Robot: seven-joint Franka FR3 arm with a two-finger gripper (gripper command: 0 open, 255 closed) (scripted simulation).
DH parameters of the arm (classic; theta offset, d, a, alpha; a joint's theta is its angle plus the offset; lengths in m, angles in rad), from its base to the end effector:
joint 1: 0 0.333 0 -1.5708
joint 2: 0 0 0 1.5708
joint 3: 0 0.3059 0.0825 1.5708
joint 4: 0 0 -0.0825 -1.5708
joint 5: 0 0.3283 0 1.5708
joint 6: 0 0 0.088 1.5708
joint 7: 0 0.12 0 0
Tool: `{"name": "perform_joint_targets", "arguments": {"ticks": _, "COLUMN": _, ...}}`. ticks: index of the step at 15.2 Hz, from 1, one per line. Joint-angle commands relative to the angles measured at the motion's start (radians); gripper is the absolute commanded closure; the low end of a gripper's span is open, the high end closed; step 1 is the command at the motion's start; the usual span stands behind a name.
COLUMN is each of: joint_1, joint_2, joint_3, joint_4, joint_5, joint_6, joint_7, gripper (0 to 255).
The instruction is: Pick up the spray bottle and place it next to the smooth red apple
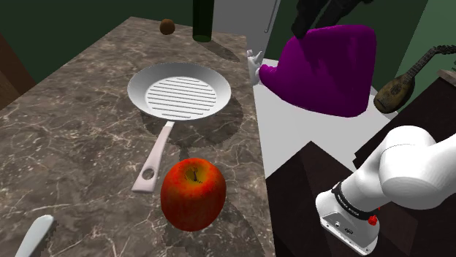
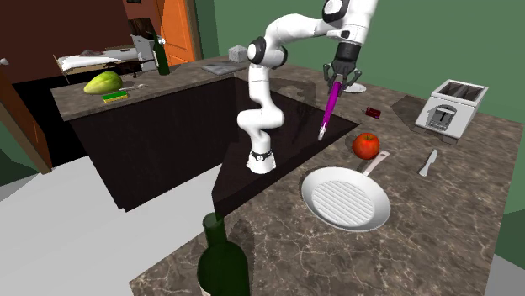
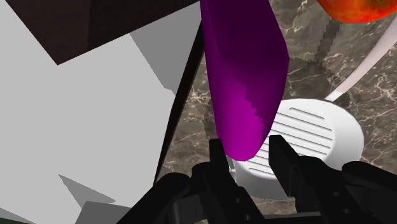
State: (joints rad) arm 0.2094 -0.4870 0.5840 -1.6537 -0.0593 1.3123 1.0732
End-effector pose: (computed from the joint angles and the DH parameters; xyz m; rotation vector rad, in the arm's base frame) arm 0.1838 0.2909 0.7076 2.9295 -0.5070 0.4456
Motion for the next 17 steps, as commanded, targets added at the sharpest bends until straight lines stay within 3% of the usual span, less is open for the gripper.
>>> {"name": "perform_joint_targets", "arguments": {"ticks": 1, "joint_1": 0.007, "joint_2": -0.02, "joint_3": -0.007, "joint_4": -0.047, "joint_5": 0.008, "joint_6": 0.029, "joint_7": 0.0, "gripper": 255}}
{"name": "perform_joint_targets", "arguments": {"ticks": 17, "joint_1": 0.052, "joint_2": -0.126, "joint_3": -0.02, "joint_4": -0.353, "joint_5": 0.053, "joint_6": 0.233, "joint_7": 0.019, "gripper": 255}}
